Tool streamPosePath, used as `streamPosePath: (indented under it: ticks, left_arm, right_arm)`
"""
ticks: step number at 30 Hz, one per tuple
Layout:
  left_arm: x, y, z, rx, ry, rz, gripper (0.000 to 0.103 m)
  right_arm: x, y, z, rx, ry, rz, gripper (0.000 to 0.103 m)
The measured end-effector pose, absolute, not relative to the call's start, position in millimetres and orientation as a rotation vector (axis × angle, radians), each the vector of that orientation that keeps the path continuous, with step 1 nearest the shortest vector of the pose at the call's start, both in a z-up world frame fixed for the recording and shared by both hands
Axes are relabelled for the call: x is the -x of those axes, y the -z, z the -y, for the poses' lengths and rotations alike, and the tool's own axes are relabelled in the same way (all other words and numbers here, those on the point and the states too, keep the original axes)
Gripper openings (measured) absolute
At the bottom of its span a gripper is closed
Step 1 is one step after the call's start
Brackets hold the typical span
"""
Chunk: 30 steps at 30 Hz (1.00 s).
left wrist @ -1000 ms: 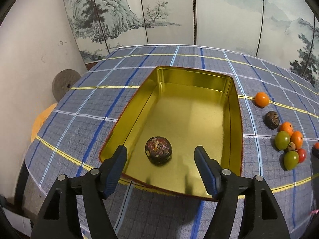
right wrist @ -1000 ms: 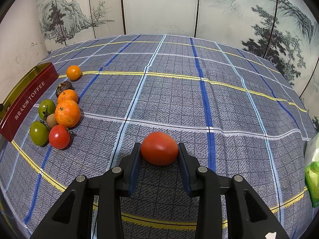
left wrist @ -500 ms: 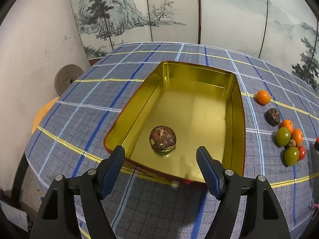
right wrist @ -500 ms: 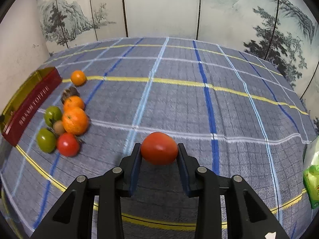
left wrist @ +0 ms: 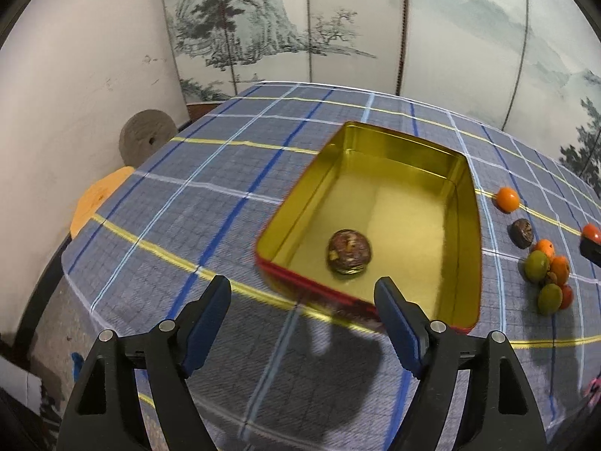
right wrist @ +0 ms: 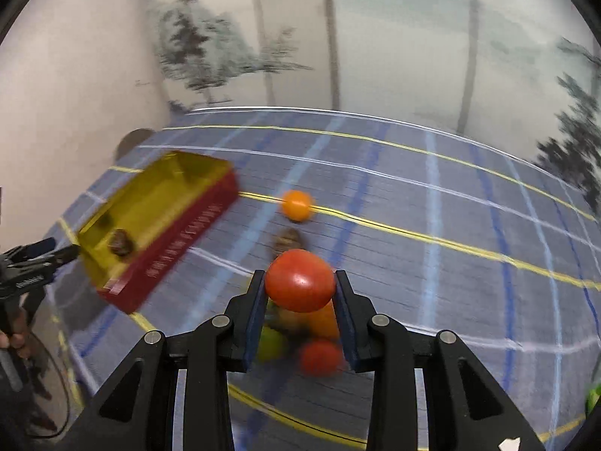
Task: Organize fruits
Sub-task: 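Carry the red tomato into the tin box and open the right tool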
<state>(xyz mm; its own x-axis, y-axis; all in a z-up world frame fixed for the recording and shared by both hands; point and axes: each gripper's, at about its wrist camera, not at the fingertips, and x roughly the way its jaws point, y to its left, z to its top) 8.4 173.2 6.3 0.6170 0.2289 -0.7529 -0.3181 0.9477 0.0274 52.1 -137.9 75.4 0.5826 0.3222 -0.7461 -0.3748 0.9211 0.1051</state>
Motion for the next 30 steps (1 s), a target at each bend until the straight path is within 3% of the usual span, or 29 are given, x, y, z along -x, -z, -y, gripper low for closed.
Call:
streamPosePath:
  ticks: [16, 30]
  left_arm:
    - [17, -3, -211, 0.183, -0.398, -0.867, 0.079]
    - [26, 8, -234, 0.228, -0.453, -0.893, 0.079]
  right_arm:
    - [-52, -65, -36, 0.221, -0.722, -0.855, 0.032]
    - [-57, -31, -88, 0.336, -0.744, -0.908, 0.032]
